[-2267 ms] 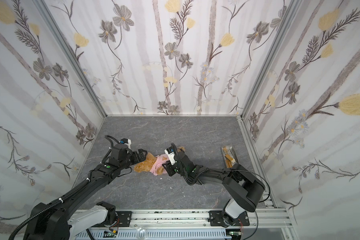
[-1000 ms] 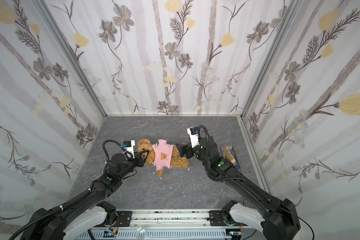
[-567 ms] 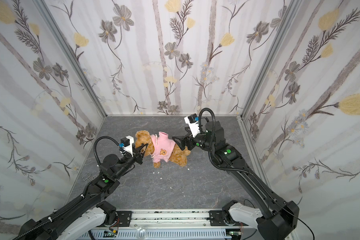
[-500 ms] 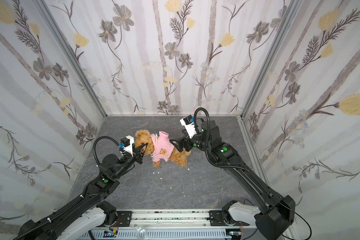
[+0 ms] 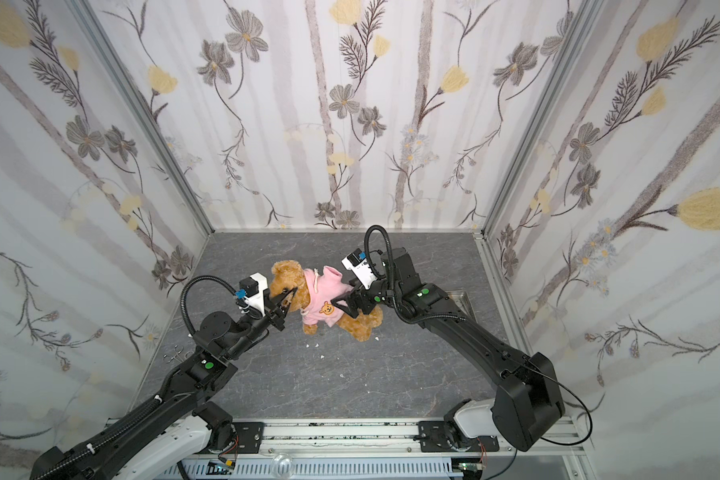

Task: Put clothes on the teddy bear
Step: 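Grasp the hoodie hood with the right gripper and pull it up behind the bear's head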

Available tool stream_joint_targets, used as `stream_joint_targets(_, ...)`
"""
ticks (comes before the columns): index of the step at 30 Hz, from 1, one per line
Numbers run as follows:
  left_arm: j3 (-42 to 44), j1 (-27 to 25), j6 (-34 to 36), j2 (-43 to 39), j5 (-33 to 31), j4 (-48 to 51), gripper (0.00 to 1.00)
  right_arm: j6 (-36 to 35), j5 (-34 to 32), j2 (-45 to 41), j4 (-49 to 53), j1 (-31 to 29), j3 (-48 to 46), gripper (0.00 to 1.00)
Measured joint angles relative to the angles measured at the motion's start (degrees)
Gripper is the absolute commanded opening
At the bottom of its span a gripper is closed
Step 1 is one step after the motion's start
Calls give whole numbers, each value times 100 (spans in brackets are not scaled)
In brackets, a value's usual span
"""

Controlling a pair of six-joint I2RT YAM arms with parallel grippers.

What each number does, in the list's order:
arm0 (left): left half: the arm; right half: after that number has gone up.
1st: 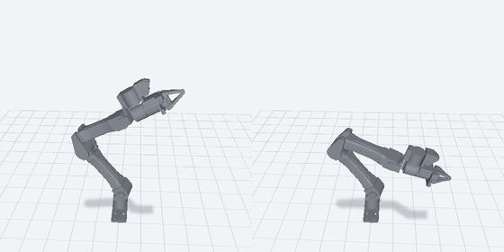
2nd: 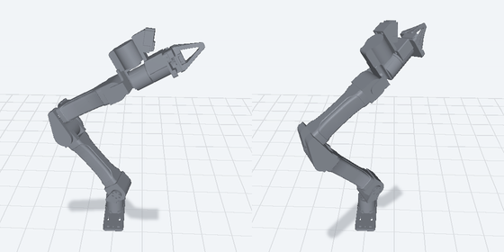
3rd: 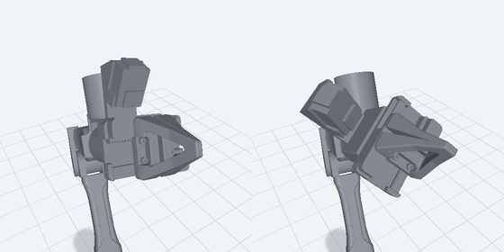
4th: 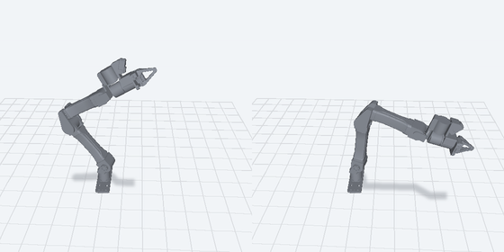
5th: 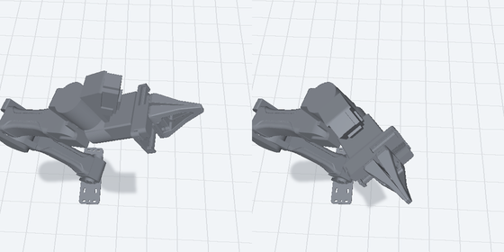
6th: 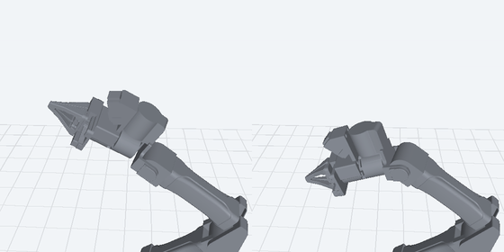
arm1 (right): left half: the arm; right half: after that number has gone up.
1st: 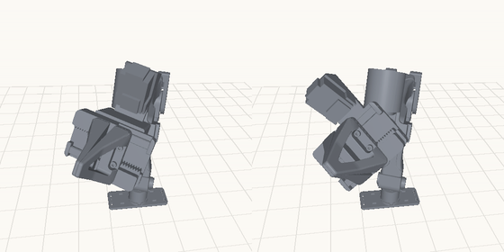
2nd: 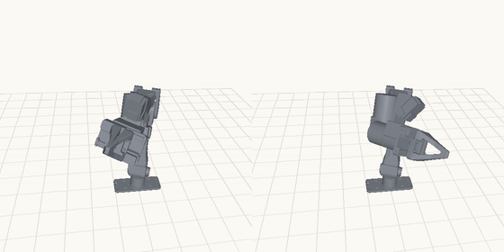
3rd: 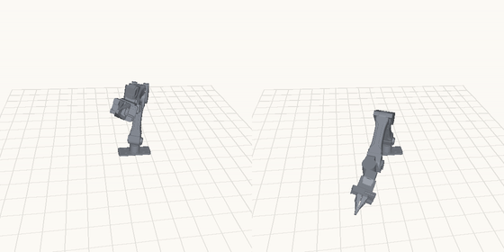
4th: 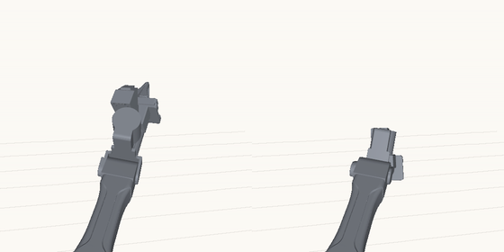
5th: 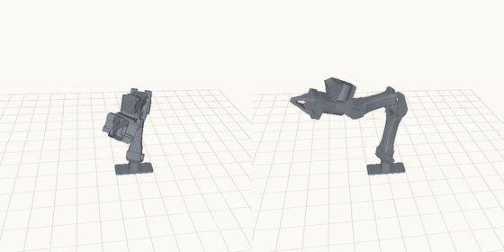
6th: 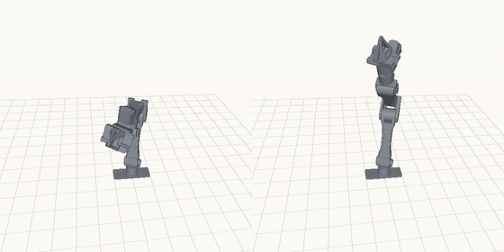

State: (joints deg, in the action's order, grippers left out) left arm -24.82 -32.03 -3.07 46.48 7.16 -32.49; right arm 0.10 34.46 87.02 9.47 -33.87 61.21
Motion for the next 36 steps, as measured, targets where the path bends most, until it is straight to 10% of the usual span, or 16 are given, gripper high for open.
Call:
stream_joint_targets(14, 74, -127, -553, 2, -293, 7, 11, 955, 240, -439, -2271, -223, -1460, 87)
stream_joint_targets(21, 299, -140, -975, -44, -415, -72, 13, 1137, -50, -455, -3305, -271, -1847, 26)
stream_joint_targets(29, 413, -138, -1204, -254, -256, 101, 64, 175, -544, -933, -3281, -275, -2039, 0)
stream_joint_targets(36, -737, 24, -308, -306, -107, 2083, 74, -1390, -1443, -1458, -2935, -389, -2367, 0)
